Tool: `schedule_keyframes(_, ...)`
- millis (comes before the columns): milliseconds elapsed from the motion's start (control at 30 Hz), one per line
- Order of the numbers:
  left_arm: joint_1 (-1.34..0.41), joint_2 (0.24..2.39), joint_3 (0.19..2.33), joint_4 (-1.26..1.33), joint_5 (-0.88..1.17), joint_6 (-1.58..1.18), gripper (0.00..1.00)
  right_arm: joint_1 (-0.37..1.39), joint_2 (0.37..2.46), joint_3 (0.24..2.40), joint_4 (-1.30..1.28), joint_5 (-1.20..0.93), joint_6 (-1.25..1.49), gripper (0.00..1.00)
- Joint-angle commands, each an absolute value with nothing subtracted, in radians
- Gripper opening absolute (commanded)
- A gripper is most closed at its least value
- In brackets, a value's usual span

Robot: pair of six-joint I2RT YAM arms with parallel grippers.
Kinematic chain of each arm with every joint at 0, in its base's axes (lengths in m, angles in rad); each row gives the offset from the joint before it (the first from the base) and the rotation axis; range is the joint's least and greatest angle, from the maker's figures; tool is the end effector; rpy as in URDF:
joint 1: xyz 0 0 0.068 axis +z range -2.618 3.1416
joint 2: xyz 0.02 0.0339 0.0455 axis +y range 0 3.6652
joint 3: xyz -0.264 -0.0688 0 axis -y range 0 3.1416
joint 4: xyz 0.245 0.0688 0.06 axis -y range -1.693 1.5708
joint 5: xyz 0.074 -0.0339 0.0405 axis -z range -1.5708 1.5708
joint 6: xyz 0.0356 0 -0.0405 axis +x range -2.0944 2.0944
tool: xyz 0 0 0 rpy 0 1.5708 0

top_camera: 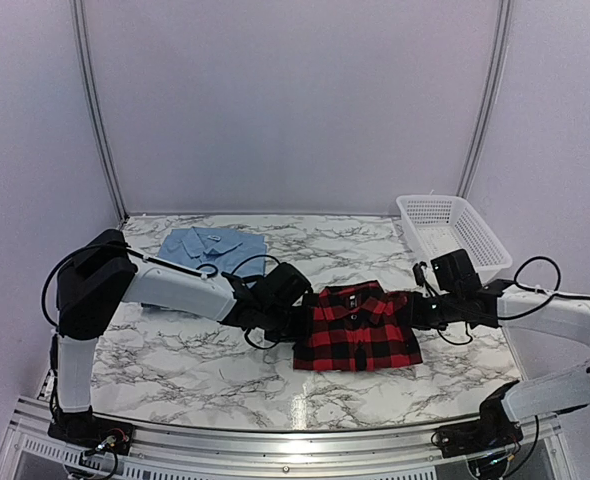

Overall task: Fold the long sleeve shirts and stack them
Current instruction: Pick up the square-folded shirt from the center of the board, then place the square-folded shirt on the square-folded shirt.

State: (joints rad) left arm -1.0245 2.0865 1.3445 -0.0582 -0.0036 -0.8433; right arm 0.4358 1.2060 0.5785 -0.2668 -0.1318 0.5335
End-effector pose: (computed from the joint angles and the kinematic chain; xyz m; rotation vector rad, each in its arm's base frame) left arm 0.2327 -0.3825 0.1432 0.2294 2.5461 -0.8308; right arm 0.2045 0.1004 0.1796 0.0652 2.5443 0.5656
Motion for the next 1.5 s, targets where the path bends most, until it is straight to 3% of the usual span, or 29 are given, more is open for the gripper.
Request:
schedule_keyframes(0, -1.033, 2.012, 1.37, -0.091, -0.032, -0.812, 0.0, 0.462, 1.158, 0.677, -0.332, -0.105, 0.546, 0.0)
schedule_keyframes(333, -1.03, 1.873, 1.42, -0.193, -0.093, -0.738, 0.0, 0.505, 1.134, 0.827, -0.391, -0.101, 0.563, 0.0)
schedule_keyframes(567, -0.977, 1.745, 1.406, -0.279, -0.156, -0.684, 0.0, 0.584, 1.244, 0.992, -0.356, -0.089, 0.59, 0.0)
schedule_keyframes(1000, -0.627, 1.472, 1.311, -0.439, -0.109, -0.51, 0.0, 0.763, 1.739, 1.444, -0.192, -0.069, 0.627, 0.0)
schedule_keyframes(1200, -0.446, 1.465, 1.269, -0.457, -0.063, -0.465, 0.0, 0.803, 2.03, 1.756, -0.202, -0.086, 0.65, 0.0)
schedule_keyframes(1467, -0.286, 1.514, 1.237, -0.445, -0.034, -0.44, 0.0, 0.807, 2.248, 2.036, -0.274, -0.15, 0.664, 0.0)
